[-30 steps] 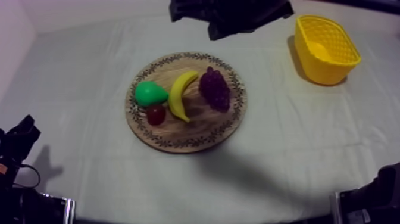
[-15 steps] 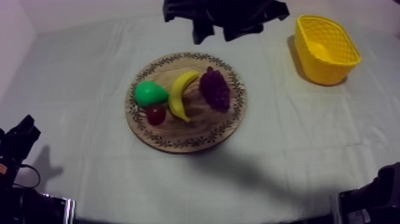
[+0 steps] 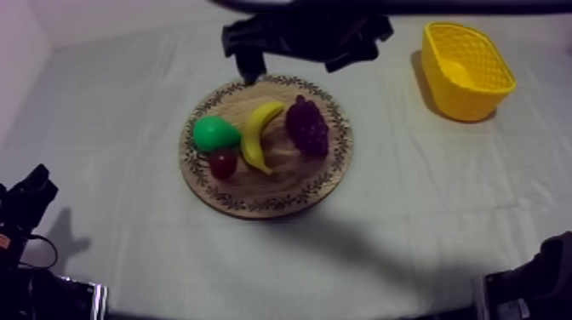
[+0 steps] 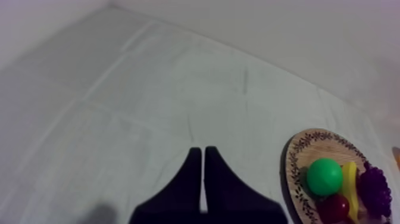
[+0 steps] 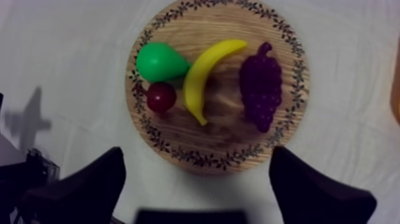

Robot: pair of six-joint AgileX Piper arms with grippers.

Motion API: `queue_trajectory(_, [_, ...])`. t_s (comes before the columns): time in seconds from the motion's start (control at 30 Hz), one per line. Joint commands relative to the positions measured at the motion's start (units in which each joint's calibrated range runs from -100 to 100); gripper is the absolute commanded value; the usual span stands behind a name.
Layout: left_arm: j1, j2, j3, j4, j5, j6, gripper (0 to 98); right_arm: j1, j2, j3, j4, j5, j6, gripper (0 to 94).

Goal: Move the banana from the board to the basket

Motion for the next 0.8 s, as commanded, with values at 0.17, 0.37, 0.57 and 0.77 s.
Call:
queue_trajectory(0.17, [0.0,0.0,0.0,-0.03,0.0,0.0,0.1,0.7,6.3,2.0,-1.0,-6.6,0.7,61.8])
queue_trajectory(0.37, [0.0,0.0,0.0,-0.03,0.0,0.0,0.1,1.3,12.7,1.6,-1.1,-10.7,0.7,60.3])
queue_trajectory(0.57, [0.0,0.0,0.0,-0.03,0.0,0.0,0.1,1.5,19.6,-1.6,-1.1,-13.1,0.5,60.5])
queue_trajectory(0.77, [0.0,0.0,0.0,-0.03,0.0,0.0,0.1,2.1,26.4,-5.8,-1.3,-14.7,0.2,60.1])
